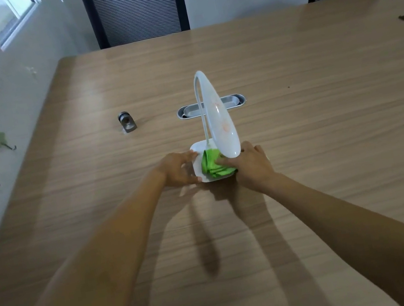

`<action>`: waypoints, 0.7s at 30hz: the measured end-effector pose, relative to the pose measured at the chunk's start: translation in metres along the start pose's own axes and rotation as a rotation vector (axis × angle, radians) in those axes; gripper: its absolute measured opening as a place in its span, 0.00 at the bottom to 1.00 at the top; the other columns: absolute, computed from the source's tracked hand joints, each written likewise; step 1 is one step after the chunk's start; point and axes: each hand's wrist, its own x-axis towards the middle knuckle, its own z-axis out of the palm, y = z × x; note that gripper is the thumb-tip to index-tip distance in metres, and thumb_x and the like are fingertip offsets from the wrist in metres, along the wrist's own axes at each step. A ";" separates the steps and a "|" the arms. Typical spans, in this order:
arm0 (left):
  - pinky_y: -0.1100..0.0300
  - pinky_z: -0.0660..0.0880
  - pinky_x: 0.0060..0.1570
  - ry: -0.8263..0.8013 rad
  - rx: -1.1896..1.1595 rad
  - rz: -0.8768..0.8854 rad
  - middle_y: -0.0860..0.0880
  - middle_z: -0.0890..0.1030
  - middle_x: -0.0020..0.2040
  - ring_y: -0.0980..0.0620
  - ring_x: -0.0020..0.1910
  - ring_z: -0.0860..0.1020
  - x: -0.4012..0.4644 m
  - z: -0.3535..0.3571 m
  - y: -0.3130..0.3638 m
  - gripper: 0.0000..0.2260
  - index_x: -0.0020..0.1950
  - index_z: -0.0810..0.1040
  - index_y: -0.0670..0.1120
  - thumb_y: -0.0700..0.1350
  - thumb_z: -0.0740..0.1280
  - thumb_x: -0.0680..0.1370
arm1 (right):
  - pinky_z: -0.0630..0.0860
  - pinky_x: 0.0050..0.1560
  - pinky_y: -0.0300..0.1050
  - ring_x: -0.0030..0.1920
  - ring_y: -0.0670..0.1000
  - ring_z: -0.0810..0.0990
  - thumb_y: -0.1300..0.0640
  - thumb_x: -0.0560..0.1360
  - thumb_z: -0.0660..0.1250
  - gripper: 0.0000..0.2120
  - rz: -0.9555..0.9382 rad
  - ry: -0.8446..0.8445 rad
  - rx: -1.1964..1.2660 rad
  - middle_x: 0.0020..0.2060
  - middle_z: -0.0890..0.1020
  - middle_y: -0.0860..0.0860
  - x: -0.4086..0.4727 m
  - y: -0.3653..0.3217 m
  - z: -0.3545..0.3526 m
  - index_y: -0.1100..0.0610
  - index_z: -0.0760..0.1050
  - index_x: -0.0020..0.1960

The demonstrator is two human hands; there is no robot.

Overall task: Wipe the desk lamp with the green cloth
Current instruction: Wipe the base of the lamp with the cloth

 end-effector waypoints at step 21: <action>0.56 0.58 0.75 -0.019 0.065 -0.048 0.49 0.62 0.77 0.49 0.76 0.61 0.001 -0.003 0.006 0.40 0.77 0.58 0.48 0.57 0.72 0.70 | 0.62 0.58 0.51 0.62 0.56 0.66 0.62 0.73 0.58 0.25 -0.050 -0.161 -0.056 0.67 0.75 0.41 -0.020 0.011 -0.016 0.40 0.72 0.65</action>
